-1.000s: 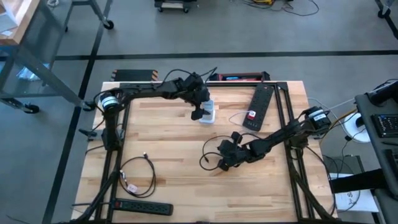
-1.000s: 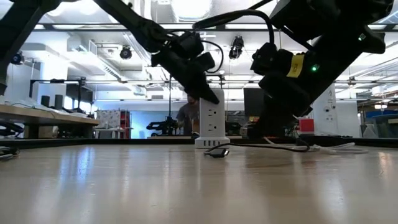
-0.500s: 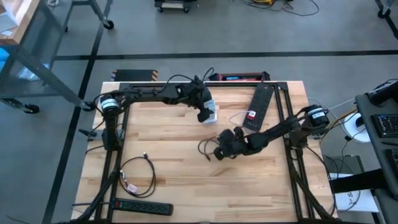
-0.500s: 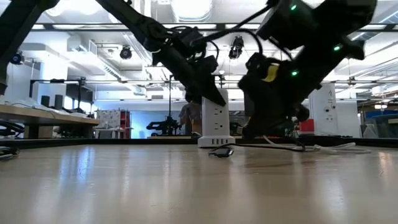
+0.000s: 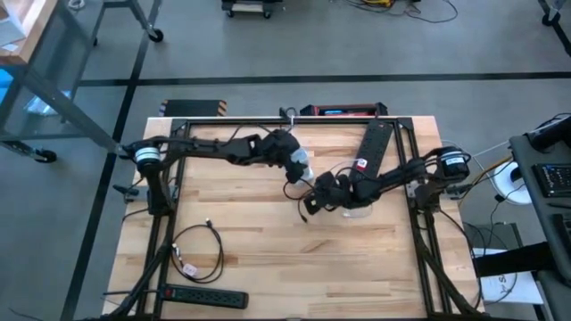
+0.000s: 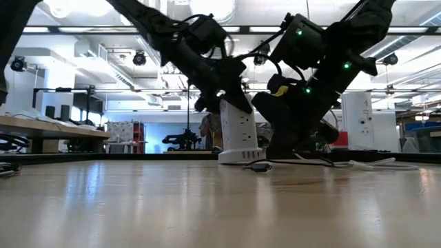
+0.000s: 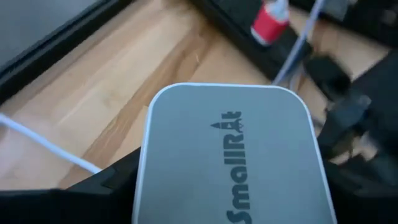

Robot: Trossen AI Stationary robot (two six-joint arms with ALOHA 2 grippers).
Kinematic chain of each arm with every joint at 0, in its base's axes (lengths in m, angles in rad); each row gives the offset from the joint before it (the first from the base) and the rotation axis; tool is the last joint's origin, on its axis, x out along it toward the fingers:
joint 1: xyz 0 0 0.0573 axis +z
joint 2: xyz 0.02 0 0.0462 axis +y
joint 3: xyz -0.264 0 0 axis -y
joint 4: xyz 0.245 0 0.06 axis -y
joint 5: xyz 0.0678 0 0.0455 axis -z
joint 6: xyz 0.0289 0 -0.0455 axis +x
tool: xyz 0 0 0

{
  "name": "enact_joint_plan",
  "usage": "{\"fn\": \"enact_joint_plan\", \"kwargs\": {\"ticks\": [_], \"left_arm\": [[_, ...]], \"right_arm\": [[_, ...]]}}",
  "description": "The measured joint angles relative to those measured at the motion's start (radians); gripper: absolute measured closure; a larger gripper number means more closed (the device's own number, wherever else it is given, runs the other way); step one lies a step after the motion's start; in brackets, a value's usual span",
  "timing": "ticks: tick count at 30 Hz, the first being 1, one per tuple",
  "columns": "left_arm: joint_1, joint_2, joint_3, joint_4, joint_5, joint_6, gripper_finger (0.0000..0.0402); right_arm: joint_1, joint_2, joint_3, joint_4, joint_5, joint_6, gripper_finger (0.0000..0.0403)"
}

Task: Insert USB
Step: Insert the right black charger cable into the white outlet extension

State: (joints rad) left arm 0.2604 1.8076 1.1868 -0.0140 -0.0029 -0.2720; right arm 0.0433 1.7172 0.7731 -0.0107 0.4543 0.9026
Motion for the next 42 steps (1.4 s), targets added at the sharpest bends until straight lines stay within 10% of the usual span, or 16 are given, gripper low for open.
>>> {"fn": "enact_joint_plan", "kwargs": {"ticks": [18, 42], "left_arm": [[-0.005, -0.022, -0.038, 0.028, -0.053, -0.128, 0.0126], [-0.003, -0.022, -0.034, 0.009, -0.076, -0.138, 0.0126]], "right_arm": [[-0.097, -0.017, 0.033, -0.038, -0.268, -0.033, 0.0394], [-0.127, 0.005, 0.134, -0.166, -0.204, -0.188, 0.0394]]}}
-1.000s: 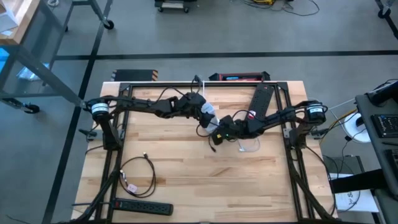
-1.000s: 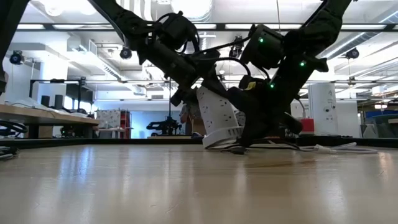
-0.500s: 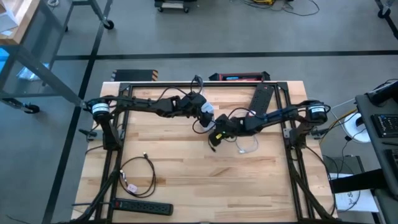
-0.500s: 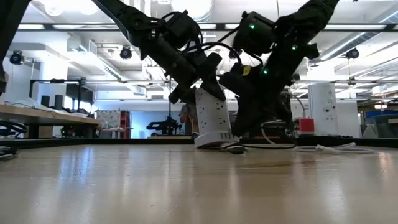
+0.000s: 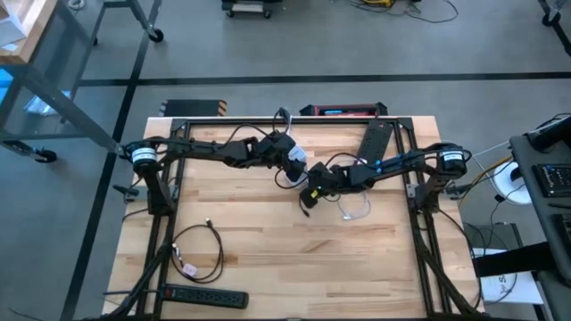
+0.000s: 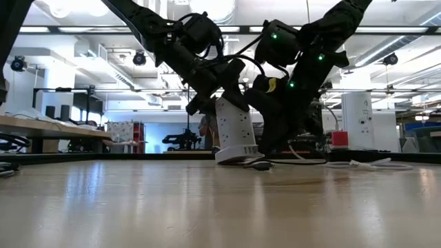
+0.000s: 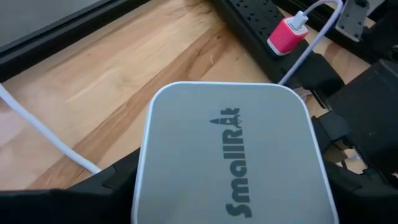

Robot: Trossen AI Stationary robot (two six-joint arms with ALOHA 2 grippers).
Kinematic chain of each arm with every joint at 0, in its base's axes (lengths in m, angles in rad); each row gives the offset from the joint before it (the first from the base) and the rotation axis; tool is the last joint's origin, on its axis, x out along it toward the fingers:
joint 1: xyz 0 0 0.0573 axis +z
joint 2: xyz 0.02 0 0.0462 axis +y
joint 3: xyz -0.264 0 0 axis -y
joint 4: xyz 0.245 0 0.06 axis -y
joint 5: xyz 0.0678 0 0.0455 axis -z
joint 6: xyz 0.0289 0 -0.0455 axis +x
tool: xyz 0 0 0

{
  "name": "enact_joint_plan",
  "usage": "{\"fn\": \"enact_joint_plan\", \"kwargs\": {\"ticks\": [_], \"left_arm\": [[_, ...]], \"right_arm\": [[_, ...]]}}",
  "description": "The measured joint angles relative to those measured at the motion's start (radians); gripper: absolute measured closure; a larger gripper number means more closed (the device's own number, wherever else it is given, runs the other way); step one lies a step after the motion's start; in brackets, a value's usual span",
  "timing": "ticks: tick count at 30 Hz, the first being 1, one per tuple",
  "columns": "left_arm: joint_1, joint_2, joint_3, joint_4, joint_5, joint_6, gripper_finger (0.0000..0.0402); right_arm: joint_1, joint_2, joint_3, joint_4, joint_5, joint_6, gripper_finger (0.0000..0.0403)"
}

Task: Insert USB
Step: Insert the right black charger cable into the white outlet extension

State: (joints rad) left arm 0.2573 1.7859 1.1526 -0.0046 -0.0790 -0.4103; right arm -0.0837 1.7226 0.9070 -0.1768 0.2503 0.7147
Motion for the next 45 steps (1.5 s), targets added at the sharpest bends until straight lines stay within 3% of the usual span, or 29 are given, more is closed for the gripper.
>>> {"fn": "enact_joint_plan", "kwargs": {"ticks": [14, 20, 32, 45], "left_arm": [[-0.002, 0.000, -0.005, 0.020, 0.056, 0.077, 0.0126], [-0.004, 0.001, -0.005, 0.028, 0.065, 0.109, 0.0108], [-0.004, 0.000, -0.010, 0.020, 0.019, -0.031, 0.0114], [-0.004, -0.001, -0.071, 0.152, -0.003, -0.096, 0.0114]], "right_arm": [[-0.007, 0.000, -0.001, -0.001, -0.032, -0.080, 0.0394], [-0.015, 0.000, -0.002, -0.002, -0.044, -0.110, 0.0394], [-0.047, 0.000, -0.010, 0.009, -0.049, -0.191, 0.0394], [-0.053, 0.000, -0.046, 0.122, -0.016, 0.028, 0.0394]]}}
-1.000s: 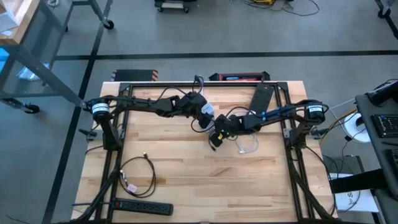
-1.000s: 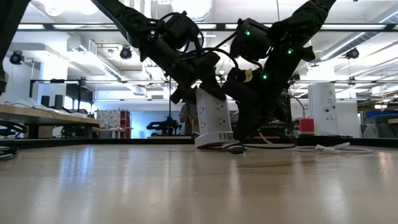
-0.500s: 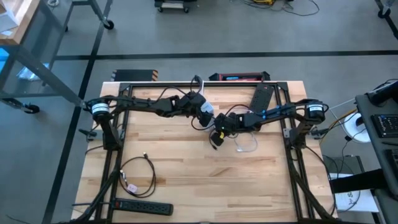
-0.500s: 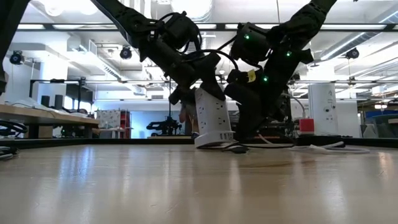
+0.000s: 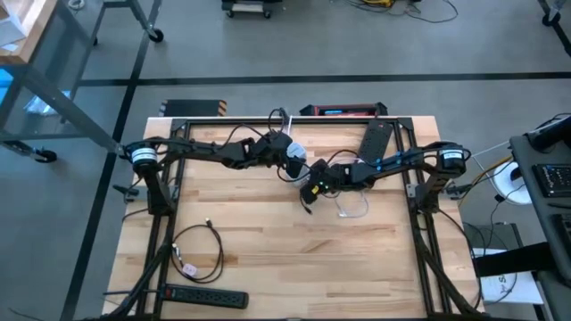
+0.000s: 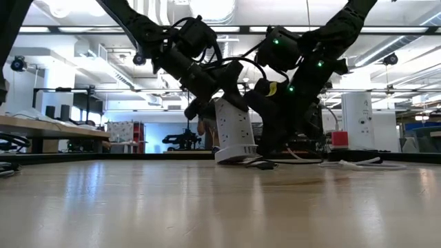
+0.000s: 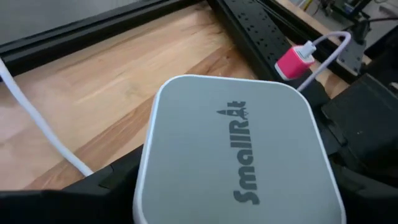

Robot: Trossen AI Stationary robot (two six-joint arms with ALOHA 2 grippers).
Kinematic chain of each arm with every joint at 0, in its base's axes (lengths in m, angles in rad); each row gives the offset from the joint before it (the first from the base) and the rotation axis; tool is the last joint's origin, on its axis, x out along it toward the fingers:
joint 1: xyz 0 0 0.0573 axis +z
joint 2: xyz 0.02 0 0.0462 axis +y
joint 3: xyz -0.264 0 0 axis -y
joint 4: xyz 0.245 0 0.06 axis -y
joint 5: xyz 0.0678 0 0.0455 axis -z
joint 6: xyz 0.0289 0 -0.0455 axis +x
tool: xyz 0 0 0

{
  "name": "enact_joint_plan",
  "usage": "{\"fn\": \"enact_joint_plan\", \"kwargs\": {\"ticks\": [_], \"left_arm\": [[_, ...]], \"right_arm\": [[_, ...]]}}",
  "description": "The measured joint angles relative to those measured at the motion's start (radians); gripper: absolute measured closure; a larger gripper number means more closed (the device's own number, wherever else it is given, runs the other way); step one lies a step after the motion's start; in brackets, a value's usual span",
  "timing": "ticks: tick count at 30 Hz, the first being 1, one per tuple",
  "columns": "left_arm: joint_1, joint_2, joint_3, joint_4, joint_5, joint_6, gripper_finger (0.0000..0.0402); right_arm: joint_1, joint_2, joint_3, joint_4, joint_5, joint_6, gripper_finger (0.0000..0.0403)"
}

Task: Insert USB
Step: Insert the right black charger cable into the white outlet extension

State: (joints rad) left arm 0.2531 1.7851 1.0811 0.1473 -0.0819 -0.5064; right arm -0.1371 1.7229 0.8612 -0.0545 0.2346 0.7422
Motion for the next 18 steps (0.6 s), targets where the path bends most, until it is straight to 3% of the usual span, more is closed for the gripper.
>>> {"fn": "enact_joint_plan", "kwargs": {"ticks": [8, 18], "left_arm": [[-0.006, 0.001, -0.007, 0.028, -0.026, -0.024, 0.0113], [-0.024, 0.003, -0.007, 0.045, -0.074, -0.042, 0.0113]], "right_arm": [[-0.001, 0.002, 0.007, 0.022, 0.065, 0.072, 0.0388], [-0.022, 0.015, 0.013, 0.056, 0.069, 0.085, 0.0389]]}}
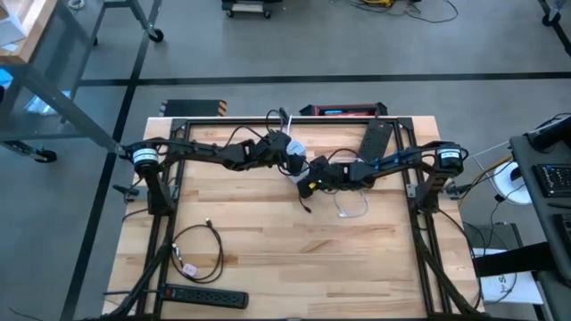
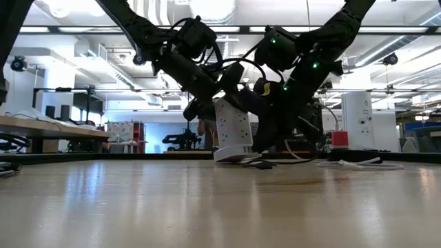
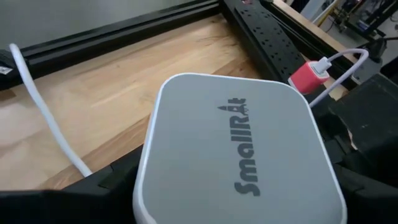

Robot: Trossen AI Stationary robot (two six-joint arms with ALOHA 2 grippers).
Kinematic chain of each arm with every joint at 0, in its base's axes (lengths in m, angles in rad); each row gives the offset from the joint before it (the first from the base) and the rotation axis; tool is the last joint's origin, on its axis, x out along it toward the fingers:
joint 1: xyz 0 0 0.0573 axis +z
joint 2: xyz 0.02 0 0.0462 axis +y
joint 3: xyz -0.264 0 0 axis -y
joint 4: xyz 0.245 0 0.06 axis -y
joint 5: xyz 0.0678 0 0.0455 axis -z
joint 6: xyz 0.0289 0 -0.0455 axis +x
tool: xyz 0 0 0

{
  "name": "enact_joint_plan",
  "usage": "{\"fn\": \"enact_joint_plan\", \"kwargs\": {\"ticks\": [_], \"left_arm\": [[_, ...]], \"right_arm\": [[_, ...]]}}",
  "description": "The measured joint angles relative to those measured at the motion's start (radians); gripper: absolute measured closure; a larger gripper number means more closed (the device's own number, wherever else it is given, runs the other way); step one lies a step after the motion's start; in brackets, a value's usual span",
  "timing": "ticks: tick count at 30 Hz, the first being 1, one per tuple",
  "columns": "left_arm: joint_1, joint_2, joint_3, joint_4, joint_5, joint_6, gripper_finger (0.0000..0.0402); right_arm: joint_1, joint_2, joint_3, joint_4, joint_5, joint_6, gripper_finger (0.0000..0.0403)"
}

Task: Insert USB
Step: Insert the right black charger cable into the white outlet extension

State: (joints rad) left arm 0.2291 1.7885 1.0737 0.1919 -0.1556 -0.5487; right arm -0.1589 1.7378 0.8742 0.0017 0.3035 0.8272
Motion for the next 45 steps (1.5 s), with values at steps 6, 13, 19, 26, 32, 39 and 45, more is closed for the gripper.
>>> {"fn": "enact_joint_plan", "kwargs": {"ticks": [6, 13, 19, 26, 32, 39, 45], "left_arm": [[-0.001, 0.000, -0.004, 0.006, -0.004, 0.012, 0.0113], [-0.004, 0.000, -0.005, 0.015, -0.017, 0.047, 0.0112], [-0.007, 0.000, -0.005, 0.005, -0.034, 0.092, 0.0111], [-0.008, -0.005, -0.005, -0.017, -0.013, 0.168, 0.0111], [-0.010, -0.006, -0.005, -0.031, -0.016, 0.219, 0.0113], [-0.009, -0.024, -0.007, -0.072, -0.018, 0.341, 0.0113], [0.016, -0.104, -0.014, -0.204, -0.008, 0.435, 0.0113]], "right_arm": [[-0.008, 0.023, 0.000, 0.018, 0.015, -0.056, 0.0388], [-0.017, 0.056, 0.000, 0.055, 0.040, -0.197, 0.0370], [-0.020, 0.050, 0.000, 0.027, 0.001, -0.254, 0.0353], [-0.019, -0.002, 0.002, -0.064, -0.064, -0.363, 0.0305], [0.002, -0.059, -0.007, -0.127, -0.072, -0.441, 0.0267], [0.058, -0.067, -0.010, -0.131, 0.030, -0.479, 0.0256], [0.114, -0.084, -0.010, -0.124, 0.039, -0.481, 0.0269]]}}
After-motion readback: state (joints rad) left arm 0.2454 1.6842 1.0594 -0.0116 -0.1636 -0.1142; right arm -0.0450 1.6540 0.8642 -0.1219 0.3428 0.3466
